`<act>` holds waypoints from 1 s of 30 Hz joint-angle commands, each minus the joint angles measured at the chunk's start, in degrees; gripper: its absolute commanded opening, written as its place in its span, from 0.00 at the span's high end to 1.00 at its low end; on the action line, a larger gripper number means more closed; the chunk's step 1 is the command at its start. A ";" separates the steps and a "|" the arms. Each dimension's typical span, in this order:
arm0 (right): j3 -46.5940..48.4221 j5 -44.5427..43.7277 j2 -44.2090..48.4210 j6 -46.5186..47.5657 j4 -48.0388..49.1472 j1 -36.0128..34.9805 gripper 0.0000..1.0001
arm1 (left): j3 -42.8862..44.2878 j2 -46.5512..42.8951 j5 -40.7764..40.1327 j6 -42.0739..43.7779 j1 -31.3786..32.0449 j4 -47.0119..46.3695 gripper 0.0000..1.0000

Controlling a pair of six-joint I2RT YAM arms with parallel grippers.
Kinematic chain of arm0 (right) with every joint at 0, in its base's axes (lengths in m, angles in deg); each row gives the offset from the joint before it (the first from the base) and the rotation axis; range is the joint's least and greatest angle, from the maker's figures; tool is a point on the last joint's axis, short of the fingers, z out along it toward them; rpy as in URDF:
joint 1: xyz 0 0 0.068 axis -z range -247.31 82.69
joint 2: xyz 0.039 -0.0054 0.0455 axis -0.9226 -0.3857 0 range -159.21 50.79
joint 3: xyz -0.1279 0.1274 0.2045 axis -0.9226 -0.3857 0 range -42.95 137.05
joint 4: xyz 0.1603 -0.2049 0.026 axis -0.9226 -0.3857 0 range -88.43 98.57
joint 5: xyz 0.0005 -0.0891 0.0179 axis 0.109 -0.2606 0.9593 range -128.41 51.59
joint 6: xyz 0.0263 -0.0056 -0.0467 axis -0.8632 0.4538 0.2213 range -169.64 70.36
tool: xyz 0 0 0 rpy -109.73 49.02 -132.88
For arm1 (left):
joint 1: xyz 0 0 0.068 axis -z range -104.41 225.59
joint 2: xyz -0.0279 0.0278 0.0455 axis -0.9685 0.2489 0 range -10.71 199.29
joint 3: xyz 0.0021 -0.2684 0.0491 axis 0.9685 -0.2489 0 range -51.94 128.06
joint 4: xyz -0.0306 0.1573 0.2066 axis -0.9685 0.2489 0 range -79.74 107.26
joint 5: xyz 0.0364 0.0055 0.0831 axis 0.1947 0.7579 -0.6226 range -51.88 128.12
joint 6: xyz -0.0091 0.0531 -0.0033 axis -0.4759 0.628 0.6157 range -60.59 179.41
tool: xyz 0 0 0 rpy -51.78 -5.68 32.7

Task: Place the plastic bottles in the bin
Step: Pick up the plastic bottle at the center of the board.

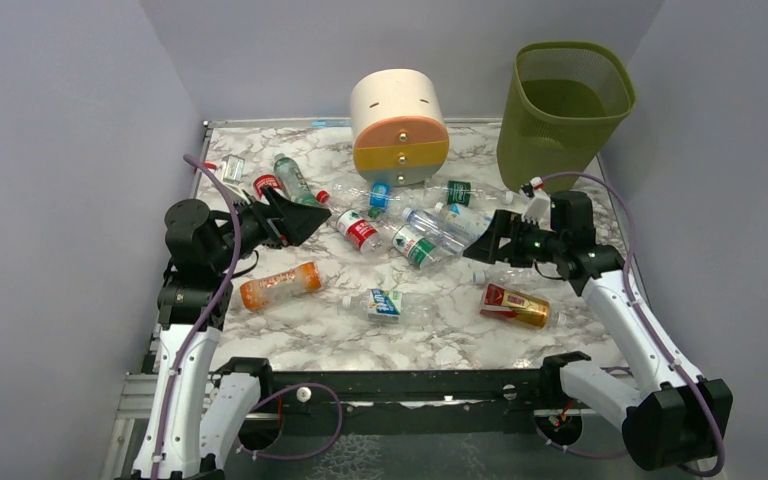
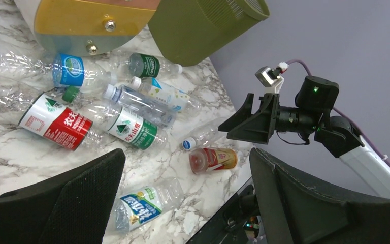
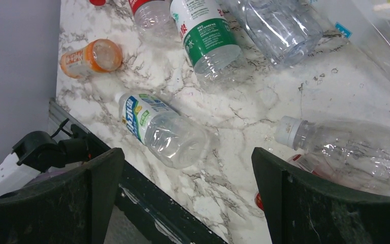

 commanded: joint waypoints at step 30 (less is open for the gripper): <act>20.56 -30.40 -22.34 10.98 -13.51 -12.23 0.00 | -5.75 11.49 -3.88 8.25 0.18 0.31 0.01</act>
